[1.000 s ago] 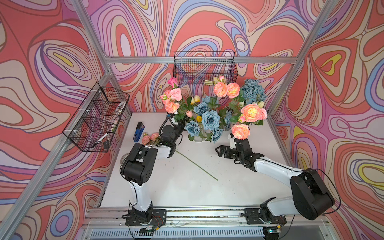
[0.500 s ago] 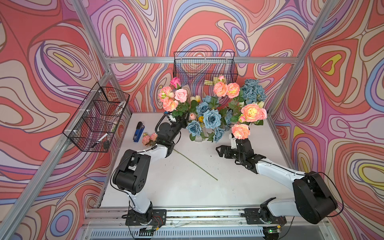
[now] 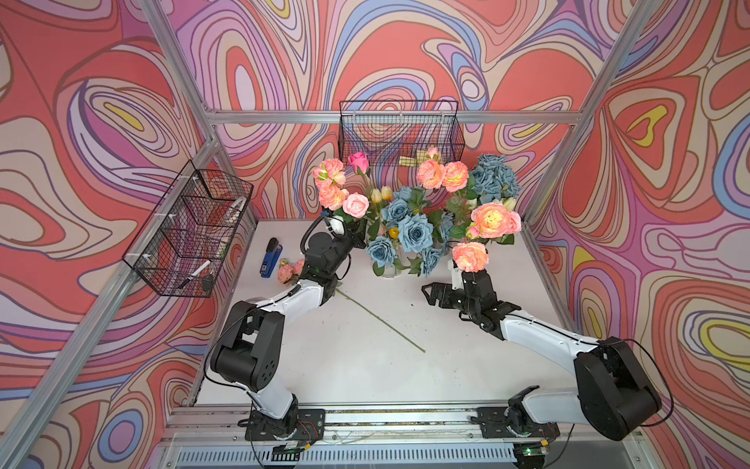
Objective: Pick out pink flowers from the vase
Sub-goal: Pick up the flower from the vase.
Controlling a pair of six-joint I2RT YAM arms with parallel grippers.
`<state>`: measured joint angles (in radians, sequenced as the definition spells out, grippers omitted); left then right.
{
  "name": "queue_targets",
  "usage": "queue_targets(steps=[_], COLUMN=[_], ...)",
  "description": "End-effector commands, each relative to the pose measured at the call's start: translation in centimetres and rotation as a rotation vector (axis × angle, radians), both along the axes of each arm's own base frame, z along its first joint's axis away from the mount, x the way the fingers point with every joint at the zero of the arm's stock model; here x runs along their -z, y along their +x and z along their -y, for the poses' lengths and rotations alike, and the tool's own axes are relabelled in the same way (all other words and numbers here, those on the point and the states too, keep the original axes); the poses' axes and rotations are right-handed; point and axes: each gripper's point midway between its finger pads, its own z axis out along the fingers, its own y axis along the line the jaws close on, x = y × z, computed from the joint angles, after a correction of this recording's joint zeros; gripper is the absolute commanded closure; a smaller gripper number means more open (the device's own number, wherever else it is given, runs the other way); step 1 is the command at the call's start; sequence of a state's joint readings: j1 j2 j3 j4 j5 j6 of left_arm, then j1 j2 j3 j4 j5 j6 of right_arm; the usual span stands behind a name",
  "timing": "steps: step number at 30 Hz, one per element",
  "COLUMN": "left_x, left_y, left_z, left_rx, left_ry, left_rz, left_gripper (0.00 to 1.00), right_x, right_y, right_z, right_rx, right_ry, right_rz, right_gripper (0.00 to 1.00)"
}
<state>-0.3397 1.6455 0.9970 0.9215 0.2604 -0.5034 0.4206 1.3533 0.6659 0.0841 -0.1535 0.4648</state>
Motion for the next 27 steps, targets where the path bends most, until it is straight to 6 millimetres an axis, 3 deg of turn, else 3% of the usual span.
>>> queue_targets(steps=[1,3,5,9,12,15,27], left_x=[-3.8,-3.8,-3.9,-4.7,-5.5,-6.9,-13.4], left_y=[-0.5,-0.2,-0.2,-0.2,-0.3,-0.6,-1.3], left_z=[0.3,0.8,0.7,-0.8,-0.7,-0.8,-1.1], left_rx=[0.018,0.025,0.017,-0.063,-0.063,-0.065,-0.073], left_ry=[0.000,0.019,0.029,0.030,0.053,0.052,0.093], left_rz=[0.051,0.023,0.022,0.041,0.038,0.058,0.109], left_gripper=[0.90,0.81,0.81,0.88,0.95,1.00,1.00], right_x=[-0.4,-0.4,-0.7,-0.8,-0.7,-0.8,-2.7], right_y=[-0.2,-0.2,-0.2,-0.2,-0.4,-0.4,-0.3], right_z=[0.0,-0.1,-0.2,-0.1,0.0,0.1,-0.5], right_rx=[-0.011,-0.011,-0.014,-0.011,-0.009,-0.007,-0.045], right_ry=[0.003,0.005,0.009,0.010,0.012,0.015,0.028], right_rz=[0.028,0.030,0.037,0.044,0.043,0.050,0.124], right_gripper=[0.04,0.04,0.04,0.04,0.04,0.04,0.04])
